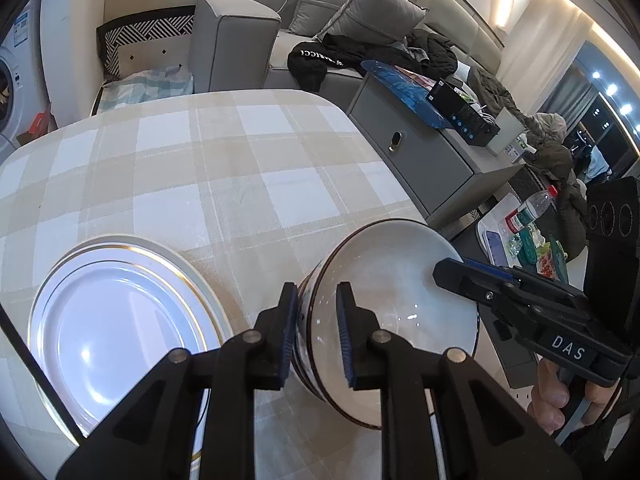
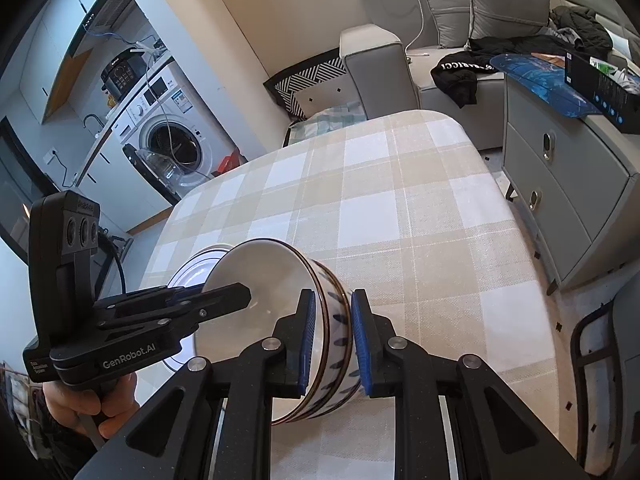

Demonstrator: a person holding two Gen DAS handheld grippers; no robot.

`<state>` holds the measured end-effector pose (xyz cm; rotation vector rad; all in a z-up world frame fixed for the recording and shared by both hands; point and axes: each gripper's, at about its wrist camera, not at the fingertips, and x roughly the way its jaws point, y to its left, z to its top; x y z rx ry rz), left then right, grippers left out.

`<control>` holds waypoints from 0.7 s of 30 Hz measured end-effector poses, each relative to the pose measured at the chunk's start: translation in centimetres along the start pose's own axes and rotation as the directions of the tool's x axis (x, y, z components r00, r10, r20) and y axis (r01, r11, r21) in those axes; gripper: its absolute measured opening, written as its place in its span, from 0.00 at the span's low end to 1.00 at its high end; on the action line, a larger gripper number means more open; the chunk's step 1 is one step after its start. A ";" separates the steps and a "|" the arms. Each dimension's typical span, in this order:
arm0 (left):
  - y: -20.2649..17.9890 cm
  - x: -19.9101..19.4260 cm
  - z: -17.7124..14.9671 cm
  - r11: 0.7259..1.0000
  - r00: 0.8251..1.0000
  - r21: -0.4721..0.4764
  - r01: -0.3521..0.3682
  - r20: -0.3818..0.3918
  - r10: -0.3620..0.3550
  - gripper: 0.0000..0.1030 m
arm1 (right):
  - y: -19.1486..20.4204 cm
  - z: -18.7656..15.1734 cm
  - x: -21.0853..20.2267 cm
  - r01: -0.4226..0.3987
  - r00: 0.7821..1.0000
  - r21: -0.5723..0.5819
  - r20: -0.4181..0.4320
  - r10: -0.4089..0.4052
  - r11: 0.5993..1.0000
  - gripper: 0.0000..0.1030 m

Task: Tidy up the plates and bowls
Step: 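Lower the bowl onto the two stacked bowls and open the right gripper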

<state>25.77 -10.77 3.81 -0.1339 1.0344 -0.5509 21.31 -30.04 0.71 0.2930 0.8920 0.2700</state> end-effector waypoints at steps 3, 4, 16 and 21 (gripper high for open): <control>0.3 0.3 0.2 1.000 1.000 -0.003 0.002 -0.003 -0.002 0.18 | -0.4 0.1 0.6 0.000 1.000 0.004 -0.010 0.000 1.000 0.18; 0.3 0.3 0.2 1.000 1.000 -0.001 0.001 -0.002 -0.001 0.18 | -0.5 0.1 0.8 -0.005 1.000 0.006 -0.013 0.005 1.000 0.18; 0.5 -1.0 -0.8 0.998 0.998 0.040 -0.039 0.049 0.037 0.49 | -0.8 -0.4 0.0 -0.058 0.997 -0.024 0.042 0.059 0.998 0.64; 0.4 -2.5 -1.4 0.997 0.995 0.064 -0.047 0.095 0.041 0.63 | -0.9 -0.8 -1.3 -0.103 0.990 -0.041 0.092 0.106 0.994 0.84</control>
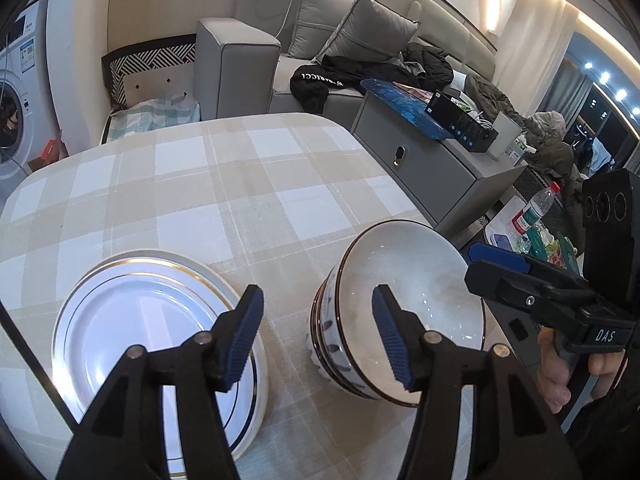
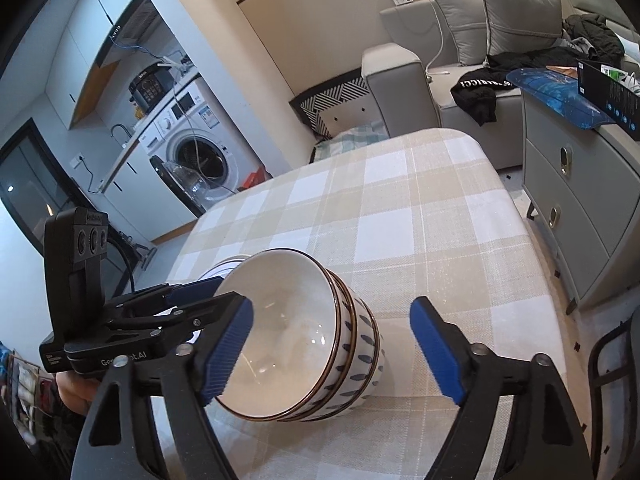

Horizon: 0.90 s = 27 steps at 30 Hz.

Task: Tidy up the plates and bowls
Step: 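Lower the bowl onto the two stacked bowls and open the right gripper, then move both grippers to opposite sides of the three-bowl stack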

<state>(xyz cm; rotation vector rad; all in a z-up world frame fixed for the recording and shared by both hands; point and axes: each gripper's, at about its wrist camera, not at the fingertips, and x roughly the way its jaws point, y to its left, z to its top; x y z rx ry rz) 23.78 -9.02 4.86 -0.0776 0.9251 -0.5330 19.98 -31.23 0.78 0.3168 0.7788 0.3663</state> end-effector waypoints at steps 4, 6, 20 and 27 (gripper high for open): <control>-0.1 -1.9 -0.7 0.999 0.996 0.023 -0.038 0.083 0.036 0.88 | -0.1 -0.4 -0.9 -0.020 1.000 -0.022 0.021 0.021 1.000 0.95; -0.2 -2.6 -1.0 0.997 0.992 0.048 -0.055 0.112 0.050 0.93 | -0.1 -0.7 -1.4 -0.039 0.998 -0.040 0.039 0.040 0.998 0.99; -0.4 -5.6 -4.1 0.977 0.956 0.121 -0.178 0.257 0.143 1.00 | 0.5 -3.0 -3.1 -0.053 0.993 -0.157 0.098 0.069 0.986 1.00; -0.5 -5.4 -5.6 0.972 0.947 0.116 -0.205 0.275 0.167 1.00 | 0.4 -3.7 -3.3 -0.007 0.993 -0.197 0.113 0.029 0.980 1.00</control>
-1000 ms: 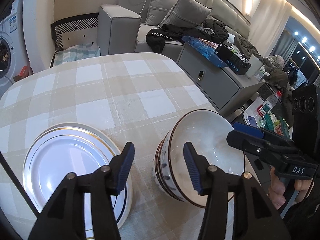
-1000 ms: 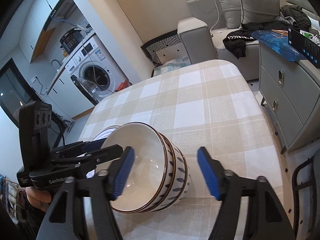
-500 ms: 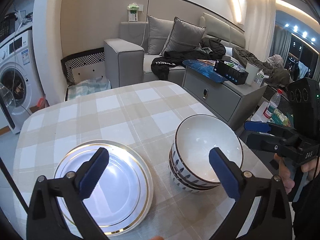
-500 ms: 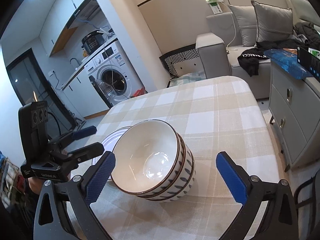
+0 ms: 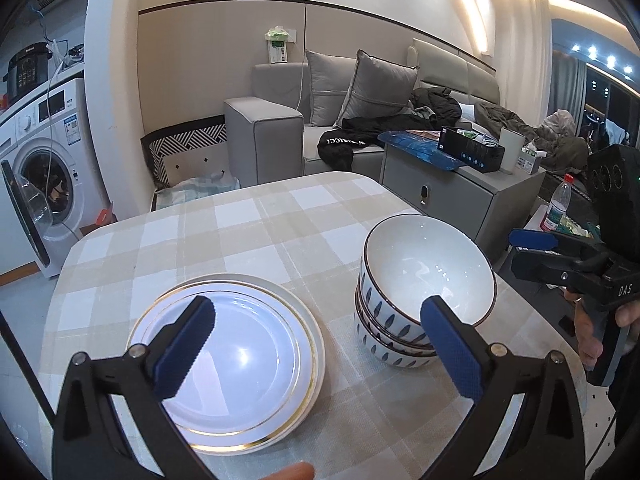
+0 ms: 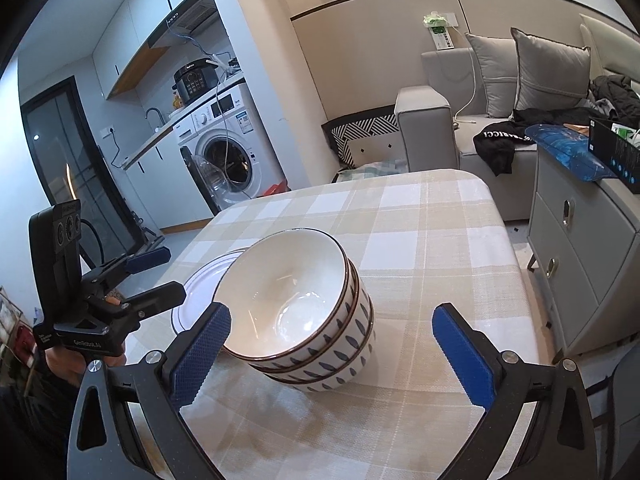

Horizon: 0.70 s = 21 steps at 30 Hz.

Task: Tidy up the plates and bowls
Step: 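Move both grippers to opposite sides of the three-bowl stack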

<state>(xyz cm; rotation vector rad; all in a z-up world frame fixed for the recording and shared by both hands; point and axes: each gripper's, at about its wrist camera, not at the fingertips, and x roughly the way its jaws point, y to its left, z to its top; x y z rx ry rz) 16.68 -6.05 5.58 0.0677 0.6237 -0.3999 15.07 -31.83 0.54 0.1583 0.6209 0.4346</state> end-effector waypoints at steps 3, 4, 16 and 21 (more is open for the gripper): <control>-0.3 0.0 -0.4 1.000 1.000 0.006 -0.007 0.001 0.007 1.00 | -0.1 -0.3 -0.1 0.009 1.000 -0.012 0.003 -0.009 1.000 1.00; -0.3 0.0 -0.4 1.000 1.000 0.005 -0.008 0.003 0.008 1.00 | -0.1 -0.4 -0.1 0.008 1.000 -0.015 0.004 -0.008 1.000 1.00; -0.3 0.7 -2.5 0.999 0.999 -0.012 -0.030 -0.028 0.030 1.00 | -0.3 -1.6 0.1 0.010 1.000 -0.058 -0.024 -0.011 0.998 1.00; -0.2 1.3 -3.1 0.999 0.998 -0.012 -0.037 -0.049 0.036 1.00 | -0.8 -2.1 0.5 0.013 0.999 -0.075 -0.046 -0.017 0.997 1.00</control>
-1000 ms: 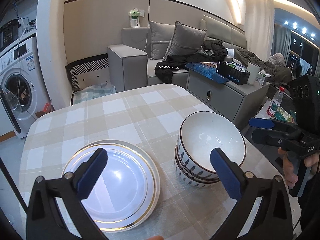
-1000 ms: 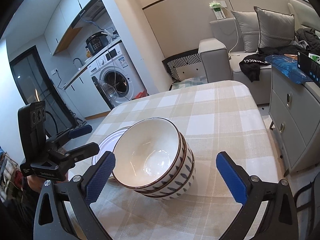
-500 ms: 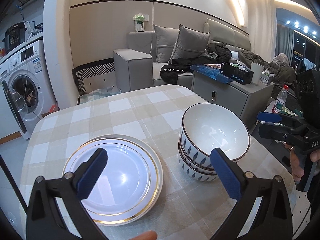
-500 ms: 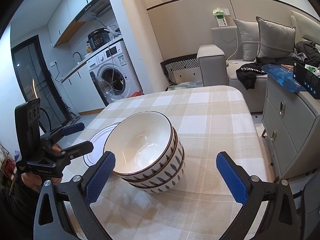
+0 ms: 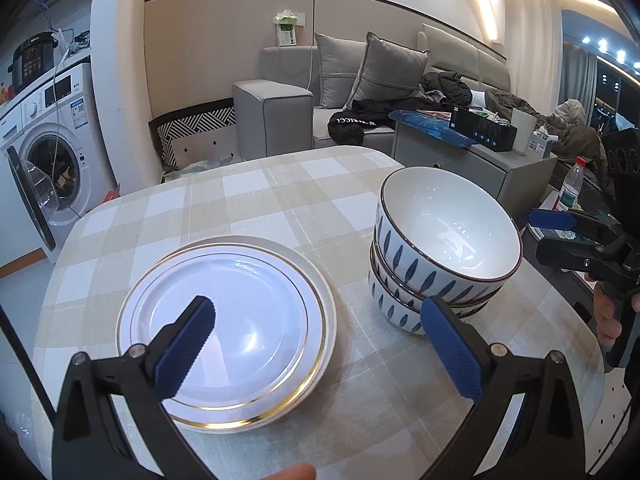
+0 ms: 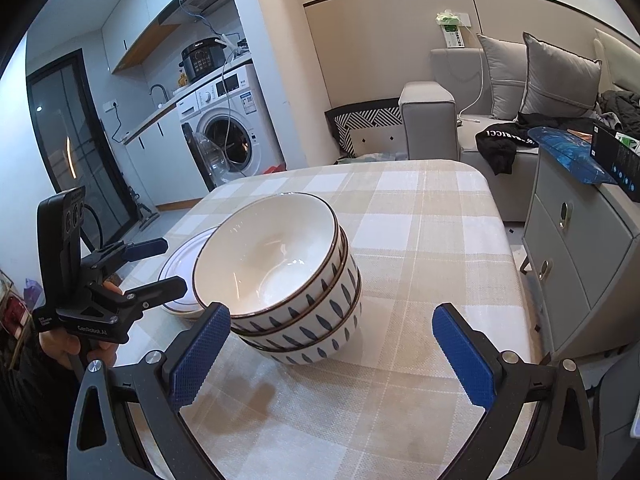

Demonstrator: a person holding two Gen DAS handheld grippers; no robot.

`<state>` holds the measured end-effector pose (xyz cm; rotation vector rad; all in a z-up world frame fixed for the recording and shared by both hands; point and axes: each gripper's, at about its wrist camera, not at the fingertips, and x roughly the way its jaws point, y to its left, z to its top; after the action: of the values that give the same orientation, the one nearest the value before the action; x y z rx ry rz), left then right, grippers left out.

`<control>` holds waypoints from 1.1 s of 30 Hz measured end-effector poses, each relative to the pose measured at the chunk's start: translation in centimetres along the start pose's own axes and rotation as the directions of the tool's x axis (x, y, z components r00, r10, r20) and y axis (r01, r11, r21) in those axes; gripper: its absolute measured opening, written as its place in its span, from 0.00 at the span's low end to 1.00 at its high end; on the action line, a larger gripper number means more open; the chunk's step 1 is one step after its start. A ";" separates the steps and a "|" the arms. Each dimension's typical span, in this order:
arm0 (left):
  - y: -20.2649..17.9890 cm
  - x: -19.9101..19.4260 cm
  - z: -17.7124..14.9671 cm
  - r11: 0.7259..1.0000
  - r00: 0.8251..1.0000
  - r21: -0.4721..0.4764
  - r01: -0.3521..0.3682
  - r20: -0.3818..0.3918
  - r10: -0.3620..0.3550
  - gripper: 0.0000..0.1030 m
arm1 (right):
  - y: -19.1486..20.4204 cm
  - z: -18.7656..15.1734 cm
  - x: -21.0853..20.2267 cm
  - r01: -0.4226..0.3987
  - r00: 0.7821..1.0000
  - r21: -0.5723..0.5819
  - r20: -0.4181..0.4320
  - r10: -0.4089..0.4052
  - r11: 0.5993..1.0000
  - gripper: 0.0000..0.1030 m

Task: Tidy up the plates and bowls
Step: 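Move both grippers to opposite sides of the three-bowl stack, then close both grippers on the bowl stack rims and lift it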

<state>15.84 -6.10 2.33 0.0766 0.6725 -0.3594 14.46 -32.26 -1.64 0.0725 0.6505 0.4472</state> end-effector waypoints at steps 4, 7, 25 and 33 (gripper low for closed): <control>0.1 0.4 -0.4 1.000 1.000 -0.002 -0.007 -0.015 0.007 1.00 | -0.3 -0.5 0.5 0.001 1.000 -0.013 -0.029 -0.001 1.000 1.00; 0.0 0.8 -0.9 1.000 0.999 0.019 -0.008 -0.032 0.009 1.00 | -0.4 -0.9 1.1 0.017 0.998 -0.030 -0.063 -0.019 0.999 1.00; -1.8 3.3 -1.8 0.992 0.996 0.094 0.080 -0.044 -0.077 1.00 | -0.3 -1.9 5.2 -0.042 0.985 -0.203 -0.170 0.007 0.978 1.00; -2.8 4.4 -1.7 0.986 0.990 0.115 0.117 -0.087 -0.107 1.00 | 0.1 -1.8 7.5 -0.089 0.976 -0.252 -0.216 0.033 0.964 1.00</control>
<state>17.02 -9.77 -1.58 0.1684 0.7367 -0.5072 18.66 -29.11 -7.29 -0.2081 0.7934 0.6024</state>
